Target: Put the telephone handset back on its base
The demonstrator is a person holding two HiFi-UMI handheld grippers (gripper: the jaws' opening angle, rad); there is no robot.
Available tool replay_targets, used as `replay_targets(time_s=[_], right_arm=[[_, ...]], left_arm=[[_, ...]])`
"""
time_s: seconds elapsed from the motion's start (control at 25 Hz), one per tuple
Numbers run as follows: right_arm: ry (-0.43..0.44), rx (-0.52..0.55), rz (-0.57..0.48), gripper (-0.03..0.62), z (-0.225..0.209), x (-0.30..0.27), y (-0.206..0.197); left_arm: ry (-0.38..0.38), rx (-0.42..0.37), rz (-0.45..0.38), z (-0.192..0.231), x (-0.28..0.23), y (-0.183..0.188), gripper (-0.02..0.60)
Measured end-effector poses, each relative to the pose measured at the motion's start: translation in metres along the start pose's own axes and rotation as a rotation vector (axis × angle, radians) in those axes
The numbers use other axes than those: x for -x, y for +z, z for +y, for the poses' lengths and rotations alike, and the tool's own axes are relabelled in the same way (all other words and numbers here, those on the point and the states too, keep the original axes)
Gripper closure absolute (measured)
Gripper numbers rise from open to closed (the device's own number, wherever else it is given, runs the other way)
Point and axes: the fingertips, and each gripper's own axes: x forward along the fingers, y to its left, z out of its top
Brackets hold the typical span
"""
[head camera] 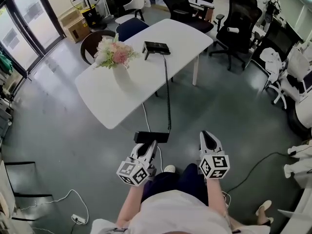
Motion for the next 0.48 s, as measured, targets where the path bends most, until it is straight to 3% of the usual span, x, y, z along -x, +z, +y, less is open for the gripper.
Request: replay_targets(time_s=[0.28, 0.48], right_arm=[[0.021, 0.013, 0.011, 0.551, 0.011, -0.005, 0.0], [0.038, 0.008, 0.011, 0.551, 0.013, -0.015, 0.002]], left_arm=[[0.029, 0.0, 0.0, 0.008, 0.006, 0.001, 0.502], [0.047, -0.053, -0.005, 0.01, -0.001, 0.008, 0.502]])
